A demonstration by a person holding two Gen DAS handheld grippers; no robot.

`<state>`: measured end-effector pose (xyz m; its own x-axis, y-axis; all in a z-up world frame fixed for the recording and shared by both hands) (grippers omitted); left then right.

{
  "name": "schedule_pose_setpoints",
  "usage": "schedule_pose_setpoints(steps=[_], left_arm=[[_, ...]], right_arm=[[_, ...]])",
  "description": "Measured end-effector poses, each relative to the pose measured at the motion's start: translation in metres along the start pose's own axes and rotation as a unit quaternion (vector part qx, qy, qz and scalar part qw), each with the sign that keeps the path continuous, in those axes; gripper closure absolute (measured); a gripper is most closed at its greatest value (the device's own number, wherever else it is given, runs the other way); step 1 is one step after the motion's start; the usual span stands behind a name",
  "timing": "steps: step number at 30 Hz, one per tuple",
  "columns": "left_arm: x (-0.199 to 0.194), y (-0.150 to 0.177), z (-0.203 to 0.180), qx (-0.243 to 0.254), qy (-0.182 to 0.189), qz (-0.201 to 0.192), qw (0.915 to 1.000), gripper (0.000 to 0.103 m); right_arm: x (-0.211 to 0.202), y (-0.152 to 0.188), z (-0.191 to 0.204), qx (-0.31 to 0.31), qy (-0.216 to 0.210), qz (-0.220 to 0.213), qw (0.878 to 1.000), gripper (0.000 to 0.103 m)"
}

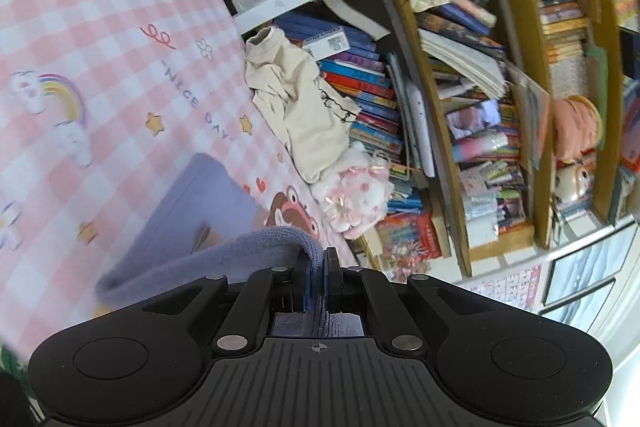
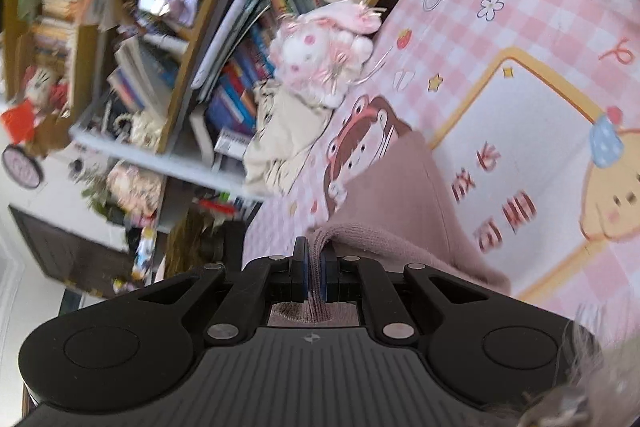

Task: Fold clothes
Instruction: 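Lift the hem with both grippers and carry it over toward the collar, then lay the hem down near the collar and open both grippers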

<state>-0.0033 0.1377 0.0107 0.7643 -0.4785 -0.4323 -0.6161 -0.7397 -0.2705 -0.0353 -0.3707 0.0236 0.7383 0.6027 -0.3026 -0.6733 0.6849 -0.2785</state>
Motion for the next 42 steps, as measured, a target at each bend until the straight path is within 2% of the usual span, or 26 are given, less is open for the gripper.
schedule_pose_setpoints(steps=[7, 16, 18, 19, 20, 21, 23, 24, 26, 28, 30, 31, 33, 35, 36, 37, 38, 39, 41, 42], left_arm=[[0.055, -0.029, 0.014, -0.013, -0.028, 0.033, 0.9990, 0.099], [0.103, -0.046, 0.041, -0.016, -0.094, 0.078, 0.9924, 0.096], [0.109, -0.049, 0.043, 0.002, -0.113, 0.087, 0.9897, 0.085], [0.110, -0.051, 0.041, 0.019, -0.123, 0.090, 0.9881, 0.080], [0.111, -0.053, 0.039, 0.035, -0.132, 0.093, 0.9862, 0.068], [0.108, -0.055, 0.034, 0.064, -0.135, 0.088, 0.9849, 0.059], [0.099, -0.059, 0.022, 0.129, -0.134, 0.072, 0.9799, 0.055], [0.096, -0.057, 0.018, 0.167, -0.138, 0.069, 0.9738, 0.055], [0.091, -0.052, 0.009, 0.247, -0.149, 0.068, 0.9551, 0.056], [0.094, -0.044, 0.007, 0.304, -0.161, 0.072, 0.9361, 0.056], [0.102, -0.038, 0.006, 0.349, -0.178, 0.071, 0.9173, 0.057], [0.107, -0.038, 0.007, 0.359, -0.186, 0.066, 0.9124, 0.057], [0.121, -0.041, 0.008, 0.357, -0.185, 0.059, 0.9137, 0.058], [0.133, -0.043, 0.008, 0.347, -0.175, 0.061, 0.9193, 0.059], [0.138, -0.043, 0.009, 0.348, -0.171, 0.066, 0.9196, 0.066], [0.141, -0.042, 0.009, 0.355, -0.172, 0.071, 0.9161, 0.074], [0.144, -0.041, 0.009, 0.365, -0.174, 0.076, 0.9114, 0.094], [0.144, -0.040, 0.008, 0.370, -0.173, 0.080, 0.9093, 0.098], [0.130, -0.043, 0.001, 0.362, -0.156, 0.063, 0.9168, 0.099], [0.122, -0.045, -0.002, 0.352, -0.148, 0.056, 0.9224, 0.099]], right_arm=[[0.053, -0.029, -0.015, 0.016, 0.039, -0.008, 0.999, 0.097], [0.107, -0.048, -0.046, 0.038, 0.096, 0.000, 0.995, 0.095], [0.115, -0.052, -0.050, 0.032, 0.117, 0.001, 0.993, 0.089], [0.119, -0.054, -0.051, 0.027, 0.128, 0.001, 0.991, 0.081], [0.120, -0.056, -0.048, 0.006, 0.144, -0.003, 0.990, 0.072], [0.118, -0.057, -0.043, -0.023, 0.156, -0.009, 0.987, 0.068], [0.115, -0.058, -0.029, -0.101, 0.177, -0.015, 0.979, 0.063], [0.115, -0.056, -0.023, -0.142, 0.194, -0.011, 0.971, 0.063], [0.117, -0.050, -0.015, -0.219, 0.226, 0.003, 0.949, 0.062], [0.123, -0.041, -0.011, -0.289, 0.255, 0.022, 0.922, 0.062], [0.132, -0.036, -0.014, -0.323, 0.271, 0.036, 0.906, 0.062], [0.138, -0.036, -0.018, -0.323, 0.277, 0.039, 0.904, 0.061], [0.148, -0.037, -0.026, -0.321, 0.287, 0.044, 0.901, 0.061], [0.161, -0.039, -0.035, -0.307, 0.295, 0.052, 0.903, 0.062], [0.167, -0.040, -0.038, -0.302, 0.298, 0.057, 0.904, 0.062], [0.173, -0.039, -0.042, -0.300, 0.301, 0.067, 0.902, 0.073], [0.178, -0.037, -0.044, -0.299, 0.298, 0.079, 0.903, 0.098], [0.179, -0.036, -0.043, -0.298, 0.292, 0.087, 0.905, 0.097], [0.169, -0.036, -0.031, -0.301, 0.282, 0.066, 0.909, 0.097], [0.160, -0.037, -0.023, -0.299, 0.267, 0.050, 0.915, 0.097]])
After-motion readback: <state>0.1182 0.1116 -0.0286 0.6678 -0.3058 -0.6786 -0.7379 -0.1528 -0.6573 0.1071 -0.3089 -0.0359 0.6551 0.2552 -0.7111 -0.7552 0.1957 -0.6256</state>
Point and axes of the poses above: each gripper's, at about its wrist camera, not at the fingertips, and x roughly the way its jaws point, z to its left, y to its underside, the point moved 5 cm from there along x, roughly the way its jaws point, and after that the axes turned 6 degrees about -y, right-handed, at the moved point
